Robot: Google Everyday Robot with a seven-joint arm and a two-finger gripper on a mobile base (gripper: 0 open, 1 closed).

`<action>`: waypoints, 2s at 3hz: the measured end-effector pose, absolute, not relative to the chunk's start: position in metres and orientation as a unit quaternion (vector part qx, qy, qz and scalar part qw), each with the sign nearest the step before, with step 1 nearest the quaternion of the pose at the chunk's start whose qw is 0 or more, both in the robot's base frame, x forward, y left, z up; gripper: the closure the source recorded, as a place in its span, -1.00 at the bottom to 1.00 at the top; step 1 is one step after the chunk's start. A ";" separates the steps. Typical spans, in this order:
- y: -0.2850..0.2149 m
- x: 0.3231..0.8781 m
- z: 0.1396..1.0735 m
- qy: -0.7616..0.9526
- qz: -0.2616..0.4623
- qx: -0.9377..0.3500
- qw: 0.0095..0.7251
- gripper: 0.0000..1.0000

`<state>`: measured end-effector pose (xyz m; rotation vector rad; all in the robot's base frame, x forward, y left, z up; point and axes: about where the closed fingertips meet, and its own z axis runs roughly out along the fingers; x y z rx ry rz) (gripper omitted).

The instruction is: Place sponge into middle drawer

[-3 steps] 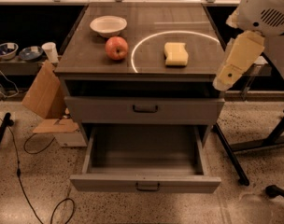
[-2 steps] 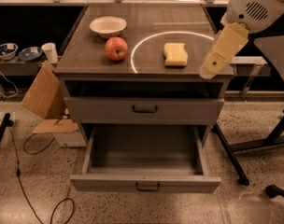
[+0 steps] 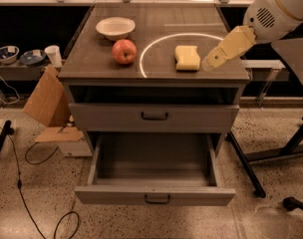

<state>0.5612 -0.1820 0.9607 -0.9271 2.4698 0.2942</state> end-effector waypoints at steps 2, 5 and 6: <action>-0.182 0.564 0.960 0.915 0.117 -0.301 0.242 -1.00; -0.117 0.596 0.954 0.920 0.145 -0.215 0.294 -1.00; -0.073 0.617 0.943 0.918 0.156 -0.170 0.321 -1.00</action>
Offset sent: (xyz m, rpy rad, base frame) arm 0.0036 -0.0004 -0.0009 0.0354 0.0184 -0.0756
